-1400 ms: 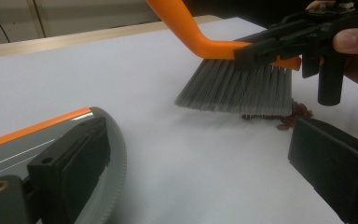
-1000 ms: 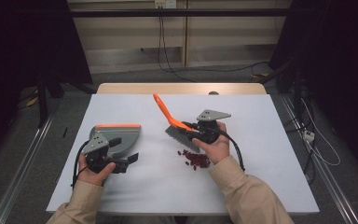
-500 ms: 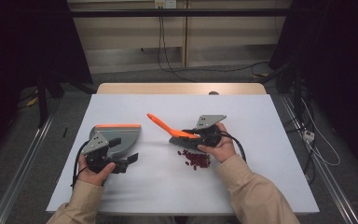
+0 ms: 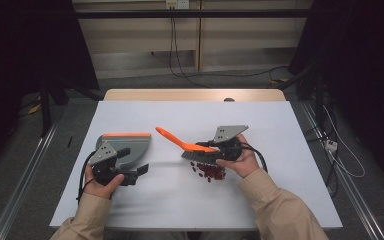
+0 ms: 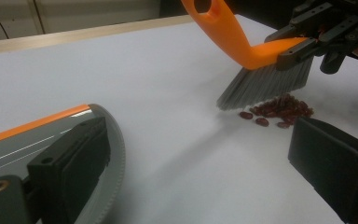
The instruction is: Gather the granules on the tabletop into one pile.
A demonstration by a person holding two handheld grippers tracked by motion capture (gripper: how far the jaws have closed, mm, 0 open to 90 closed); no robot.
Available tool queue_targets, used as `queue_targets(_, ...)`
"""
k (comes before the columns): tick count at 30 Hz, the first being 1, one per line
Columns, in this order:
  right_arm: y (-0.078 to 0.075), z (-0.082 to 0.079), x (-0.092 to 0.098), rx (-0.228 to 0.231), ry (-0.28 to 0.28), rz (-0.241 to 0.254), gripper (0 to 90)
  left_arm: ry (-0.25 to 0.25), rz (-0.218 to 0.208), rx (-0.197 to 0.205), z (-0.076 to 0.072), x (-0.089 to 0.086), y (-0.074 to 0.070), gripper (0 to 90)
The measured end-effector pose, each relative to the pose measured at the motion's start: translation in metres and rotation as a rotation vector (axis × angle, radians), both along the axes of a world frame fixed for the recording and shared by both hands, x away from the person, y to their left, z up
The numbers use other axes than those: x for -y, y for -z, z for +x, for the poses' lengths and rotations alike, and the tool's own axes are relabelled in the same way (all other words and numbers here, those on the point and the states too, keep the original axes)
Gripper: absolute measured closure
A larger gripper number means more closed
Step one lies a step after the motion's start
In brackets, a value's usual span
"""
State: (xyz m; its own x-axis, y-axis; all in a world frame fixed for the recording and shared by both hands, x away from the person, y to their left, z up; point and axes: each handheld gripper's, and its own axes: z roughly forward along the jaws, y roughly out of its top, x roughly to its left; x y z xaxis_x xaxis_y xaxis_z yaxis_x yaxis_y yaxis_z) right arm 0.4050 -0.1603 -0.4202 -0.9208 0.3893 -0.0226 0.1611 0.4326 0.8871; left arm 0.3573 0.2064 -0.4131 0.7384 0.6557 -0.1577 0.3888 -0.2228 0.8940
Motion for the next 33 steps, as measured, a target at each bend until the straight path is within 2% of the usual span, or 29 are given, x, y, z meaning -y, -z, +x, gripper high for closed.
queue_targets(4,0.004,0.002,-0.013,-0.015,-0.032,-0.059,71.3,-0.001,-0.002,0.001,-0.001,-0.001,0.0,5.4)
queue_targets(8,0.002,-0.004,-0.01,-0.009,-0.041,-0.097,71.3,-0.006,-0.004,0.002,-0.001,-0.003,-0.001,5.4)
queue_targets(11,-0.001,-0.006,0.0,-0.027,-0.026,-0.08,71.3,-0.011,-0.003,0.001,-0.001,-0.004,-0.003,5.4)
queue_targets(13,-0.004,-0.007,0.005,-0.021,-0.01,-0.055,71.3,-0.013,-0.002,-0.001,-0.001,-0.005,-0.004,5.4)
queue_targets(16,-0.009,-0.006,0.015,-0.024,0.025,0.011,71.3,-0.012,0.005,-0.003,-0.001,-0.005,-0.007,5.4)
queue_targets(18,-0.01,-0.004,0.022,-0.017,0.05,0.027,71.3,-0.016,0.005,-0.004,-0.002,-0.008,-0.01,5.5)
queue_targets(23,-0.005,0.0,0.039,-0.015,0.13,0.024,71.3,-0.043,0.024,-0.018,-0.001,-0.017,-0.014,5.7)
queue_targets(26,-0.002,0.003,0.048,-0.01,0.175,0.02,71.2,-0.063,0.045,-0.047,0.0,-0.023,-0.011,5.9)
queue_targets(33,0.007,0.01,0.063,-0.025,0.258,0.017,71.2,-0.118,0.069,-0.072,0.002,-0.035,-0.004,6.1)
